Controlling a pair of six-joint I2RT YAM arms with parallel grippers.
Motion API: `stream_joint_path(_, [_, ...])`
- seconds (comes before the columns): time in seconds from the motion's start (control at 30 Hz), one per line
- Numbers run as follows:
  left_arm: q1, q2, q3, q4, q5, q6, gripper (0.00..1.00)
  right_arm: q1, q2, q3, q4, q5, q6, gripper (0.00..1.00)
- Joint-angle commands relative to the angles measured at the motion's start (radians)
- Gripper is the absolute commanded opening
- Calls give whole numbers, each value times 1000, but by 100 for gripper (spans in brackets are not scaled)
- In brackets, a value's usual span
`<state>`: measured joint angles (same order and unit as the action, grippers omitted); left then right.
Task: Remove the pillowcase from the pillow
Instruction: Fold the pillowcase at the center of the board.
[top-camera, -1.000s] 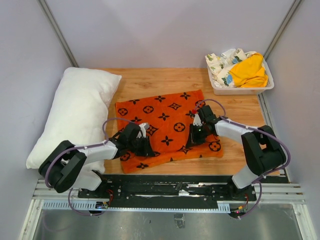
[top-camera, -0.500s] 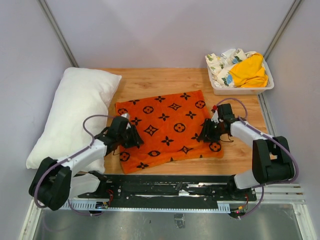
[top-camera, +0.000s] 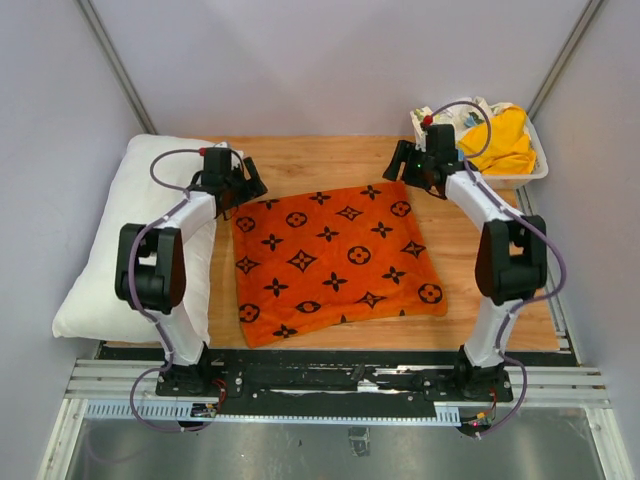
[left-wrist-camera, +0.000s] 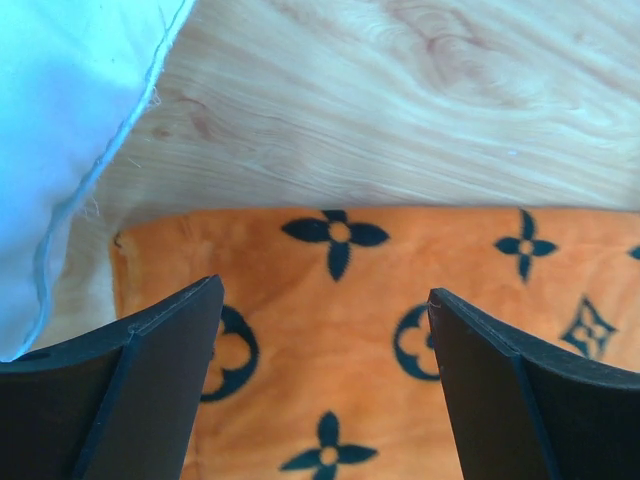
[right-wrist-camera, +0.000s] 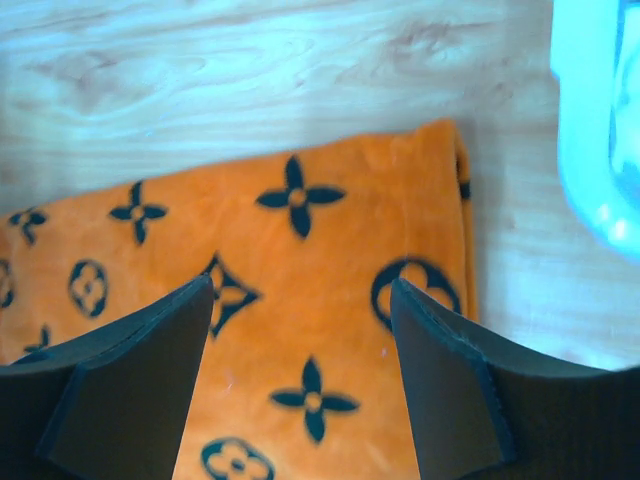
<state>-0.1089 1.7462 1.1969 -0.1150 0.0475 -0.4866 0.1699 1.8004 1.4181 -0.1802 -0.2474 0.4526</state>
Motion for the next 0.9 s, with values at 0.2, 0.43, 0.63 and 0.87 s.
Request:
stream_joint_path(0.2, [104,136,108,-61,-165,106,82,-19,505,652,-370,133,-287,68])
stream_joint_path(0.43, [153,150,83,-52,-135,122,82,-37,592,721,-422,180,-352,66])
stream_joint_path(0.63, [153,184,59,-33,-79,121,82,-37,623,709,-443,282,-329,62])
stream_joint_path(0.87, [149,208,41,-39,-95,136,71,-36,648,712,-445,300,-319,57])
